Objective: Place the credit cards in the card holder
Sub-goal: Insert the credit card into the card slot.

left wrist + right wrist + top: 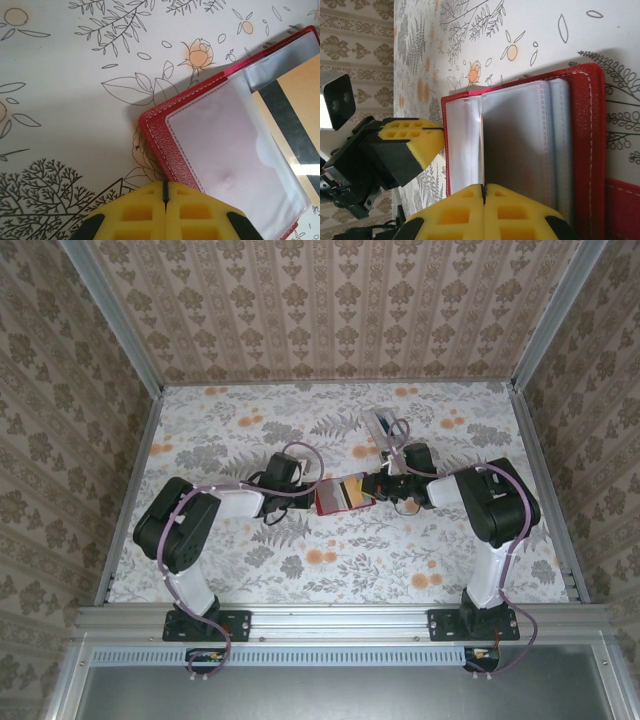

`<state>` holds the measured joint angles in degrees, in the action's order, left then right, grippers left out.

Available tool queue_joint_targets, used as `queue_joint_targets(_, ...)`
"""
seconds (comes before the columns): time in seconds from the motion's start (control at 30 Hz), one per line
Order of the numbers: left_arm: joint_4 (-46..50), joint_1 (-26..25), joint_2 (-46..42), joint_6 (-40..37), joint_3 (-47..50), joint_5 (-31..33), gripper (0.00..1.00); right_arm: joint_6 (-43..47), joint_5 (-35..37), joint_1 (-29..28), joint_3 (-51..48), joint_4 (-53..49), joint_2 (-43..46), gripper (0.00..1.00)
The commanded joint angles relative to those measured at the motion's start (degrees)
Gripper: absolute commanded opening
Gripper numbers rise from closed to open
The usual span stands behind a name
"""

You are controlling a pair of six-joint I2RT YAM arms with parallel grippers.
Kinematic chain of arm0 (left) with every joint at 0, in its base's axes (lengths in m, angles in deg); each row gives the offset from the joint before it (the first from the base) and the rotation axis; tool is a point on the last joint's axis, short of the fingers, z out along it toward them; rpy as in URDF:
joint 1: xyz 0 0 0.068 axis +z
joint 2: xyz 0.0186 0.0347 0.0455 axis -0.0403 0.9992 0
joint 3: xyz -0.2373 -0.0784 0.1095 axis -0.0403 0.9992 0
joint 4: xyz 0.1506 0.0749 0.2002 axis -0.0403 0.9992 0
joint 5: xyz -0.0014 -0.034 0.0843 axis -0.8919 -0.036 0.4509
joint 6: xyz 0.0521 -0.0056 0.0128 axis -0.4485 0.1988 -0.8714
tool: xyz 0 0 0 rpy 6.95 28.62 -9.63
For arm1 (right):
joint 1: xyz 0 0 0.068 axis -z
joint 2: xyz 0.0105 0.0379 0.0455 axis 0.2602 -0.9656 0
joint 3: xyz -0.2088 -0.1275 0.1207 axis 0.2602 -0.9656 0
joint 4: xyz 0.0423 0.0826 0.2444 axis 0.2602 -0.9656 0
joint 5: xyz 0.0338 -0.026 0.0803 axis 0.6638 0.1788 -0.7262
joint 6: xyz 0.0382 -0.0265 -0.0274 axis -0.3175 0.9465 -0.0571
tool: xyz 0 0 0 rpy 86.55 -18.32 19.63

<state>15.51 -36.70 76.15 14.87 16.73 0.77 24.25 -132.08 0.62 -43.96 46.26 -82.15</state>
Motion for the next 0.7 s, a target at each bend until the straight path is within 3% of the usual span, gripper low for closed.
queue_joint_targets(0.0,1.4,0.5,1.5,0.8,-2.0,0.1,0.05,-0.1,-2.8,0.0,-0.5,2.9,-0.7,0.0)
queue_joint_targets(0.2,1.6,0.7,2.0,1.1,-2.0,0.3,0.05,-1.1,-3.4,0.0,-0.5,4.5,-0.7,0.0)
queue_joint_targets(0.47,1.5,1.1,2.1,1.3,-2.0,0.2,0.05,2.7,-2.4,-0.4,2.2,-2.8,-3.4,0.0)
queue_joint_targets(0.67,1.5,1.3,2.2,1.4,-1.9,0.2,0.05,2.4,-3.1,-0.6,2.7,-2.2,-4.6,0.0)
